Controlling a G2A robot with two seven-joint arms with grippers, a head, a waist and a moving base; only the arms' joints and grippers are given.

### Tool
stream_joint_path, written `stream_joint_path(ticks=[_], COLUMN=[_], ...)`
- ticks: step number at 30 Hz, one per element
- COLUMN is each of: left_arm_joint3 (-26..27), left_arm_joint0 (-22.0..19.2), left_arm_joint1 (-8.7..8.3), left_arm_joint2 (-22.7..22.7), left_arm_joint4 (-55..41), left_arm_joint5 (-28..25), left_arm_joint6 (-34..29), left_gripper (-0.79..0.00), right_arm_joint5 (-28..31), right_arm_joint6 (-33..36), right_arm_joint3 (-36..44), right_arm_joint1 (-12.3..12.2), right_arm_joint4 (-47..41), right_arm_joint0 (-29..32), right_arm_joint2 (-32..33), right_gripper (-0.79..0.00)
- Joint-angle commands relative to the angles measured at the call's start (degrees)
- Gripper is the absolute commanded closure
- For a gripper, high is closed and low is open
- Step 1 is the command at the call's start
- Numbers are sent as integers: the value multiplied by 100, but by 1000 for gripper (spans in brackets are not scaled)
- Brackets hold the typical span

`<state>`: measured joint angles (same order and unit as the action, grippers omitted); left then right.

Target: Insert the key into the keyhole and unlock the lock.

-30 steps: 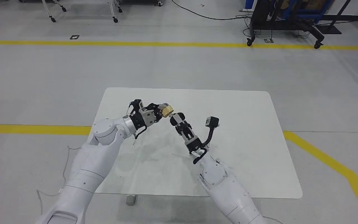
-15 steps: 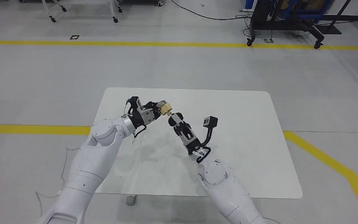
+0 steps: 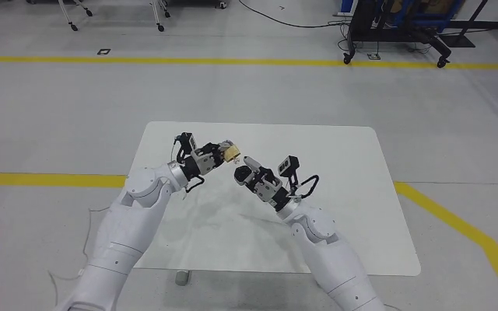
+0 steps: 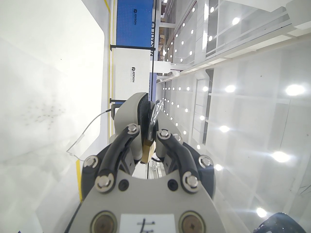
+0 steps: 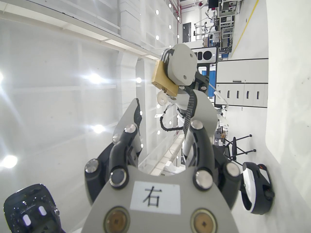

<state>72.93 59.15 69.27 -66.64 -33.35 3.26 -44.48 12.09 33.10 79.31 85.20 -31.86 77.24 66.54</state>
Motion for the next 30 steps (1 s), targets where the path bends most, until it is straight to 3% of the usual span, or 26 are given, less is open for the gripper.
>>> stream_joint_path(ticks=[1,8,13,21,23,26,30], left_arm_joint3=[18,161,253,411,429,455,485], left_arm_joint0=[5,67,112,191,202,216,231], left_arm_joint1=[-2,-30,-42,-51,-52,-53,-55], left_arm_joint2=[-10,-45,-65,-69,-71,-73,-70], left_arm_joint4=[13,318,450,636,656,687,740], left_arm_joint5=[-4,-194,-171,-176,-179,-193,-228], left_arm_joint6=[-9,-34,36,179,190,203,199], left_gripper=[0,0,0,0,0,0,0], right_arm_joint5=[-44,21,123,293,288,270,267], right_arm_joint6=[-34,-294,-400,-713,-771,-885,-1060], right_arm_joint3=[-27,-49,28,182,187,187,173], right_arm_joint1=[1,4,-5,-18,-16,-12,-6], right_arm_joint4=[23,191,350,696,737,797,830], right_arm_joint0=[-31,-62,-27,88,91,81,66], right_arm_joint2=[-35,-125,-171,-249,-282,-318,-340], right_gripper=[-363,-342,-249,-231,-185,-18,0])
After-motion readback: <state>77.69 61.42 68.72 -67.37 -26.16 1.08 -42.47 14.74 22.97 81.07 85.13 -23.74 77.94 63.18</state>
